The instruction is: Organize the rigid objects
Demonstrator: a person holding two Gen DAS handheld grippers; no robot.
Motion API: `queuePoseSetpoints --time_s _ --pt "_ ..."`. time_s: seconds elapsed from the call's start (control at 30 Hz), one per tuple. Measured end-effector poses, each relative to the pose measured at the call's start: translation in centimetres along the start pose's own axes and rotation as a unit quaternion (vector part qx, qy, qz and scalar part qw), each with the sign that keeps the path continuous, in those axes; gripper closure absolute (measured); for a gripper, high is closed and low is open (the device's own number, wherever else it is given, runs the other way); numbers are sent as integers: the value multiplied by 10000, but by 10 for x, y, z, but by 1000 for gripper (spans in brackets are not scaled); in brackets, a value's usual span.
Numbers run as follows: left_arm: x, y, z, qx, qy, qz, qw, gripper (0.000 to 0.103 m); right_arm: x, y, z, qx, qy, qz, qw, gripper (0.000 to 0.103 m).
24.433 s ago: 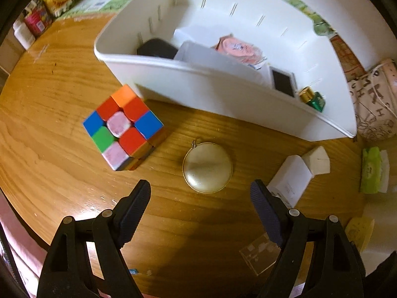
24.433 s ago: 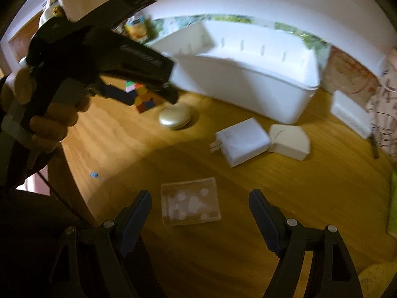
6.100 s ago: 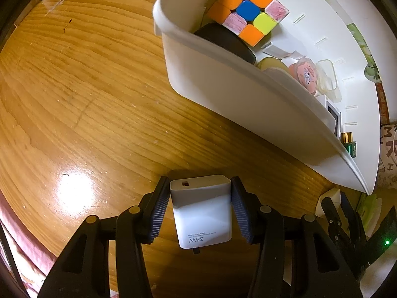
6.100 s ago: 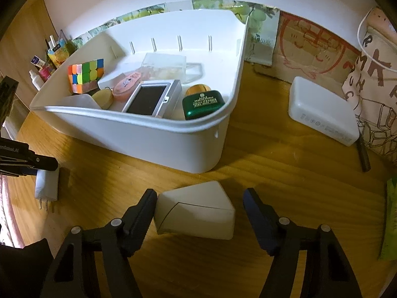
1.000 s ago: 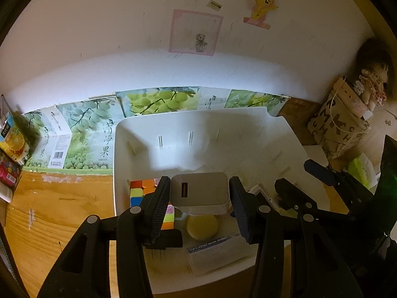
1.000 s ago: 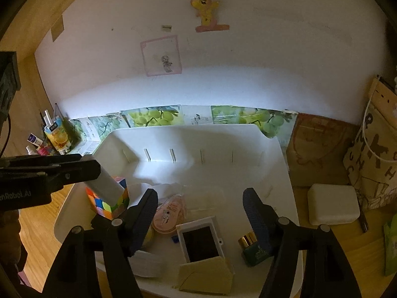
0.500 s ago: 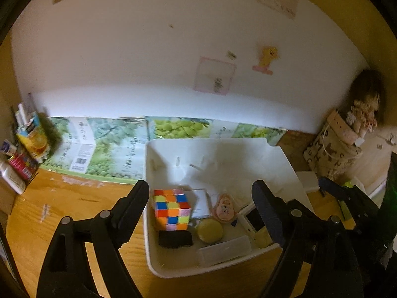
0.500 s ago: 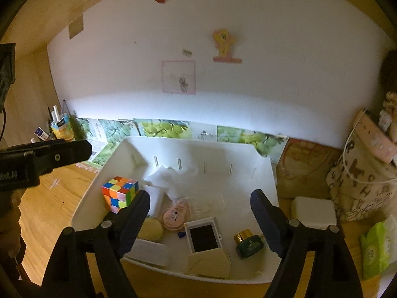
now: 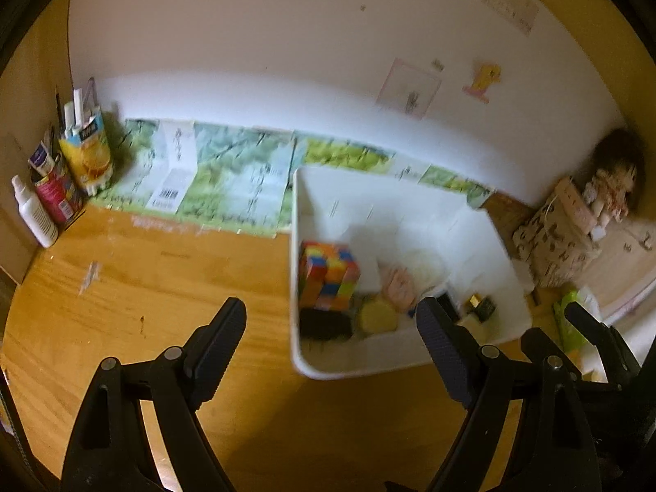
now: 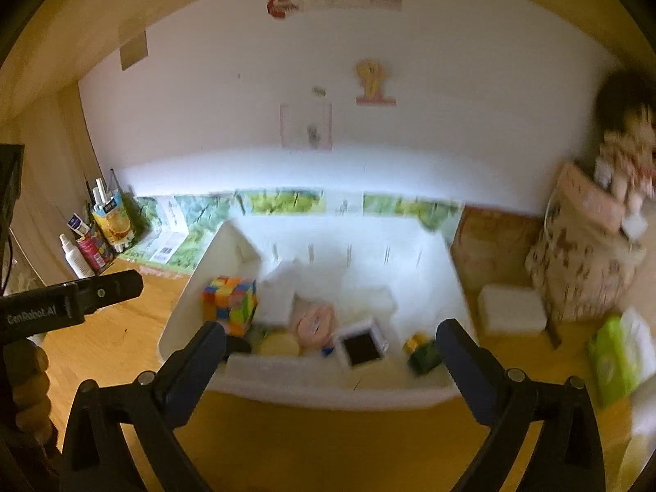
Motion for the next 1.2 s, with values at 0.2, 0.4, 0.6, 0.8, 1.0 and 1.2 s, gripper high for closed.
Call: queuePoseSetpoints --time_s 0.2,0.4,0.6,0.8,1.0,1.2 --pt "-8 -29 -15 38 295 -302 9991 16 -5 -50 -17 186 351 -683 9969 0" --pt "-25 -54 -12 -190 332 -490 9981 16 -23 -87 -28 204 802 -1282 9883 0" --pt "-48 -71 8 -491 525 -649 9953 16 -54 -86 -13 14 805 -1331 9878 0" --pt "-69 -78 38 -504 472 -701 9952 16 -84 -78 7 68 982 -1600 9822 0" --pt "-75 -77 67 -353 598 -589 9958 16 -107 -74 21 105 979 -1579 9825 0" --pt "-76 -73 99 80 827 -336 9960 16 -115 -59 34 8 813 -1219 9892 0"
Point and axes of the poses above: each gripper's, at about its wrist camera, not at the fingertips, and x roughly the way its jaws point, z to its right, y to its top, the point moved 7 cm from there along x, roughly the way its jaws point, and after that the axes turned 14 degrees about -y, right-handed, at the moved point
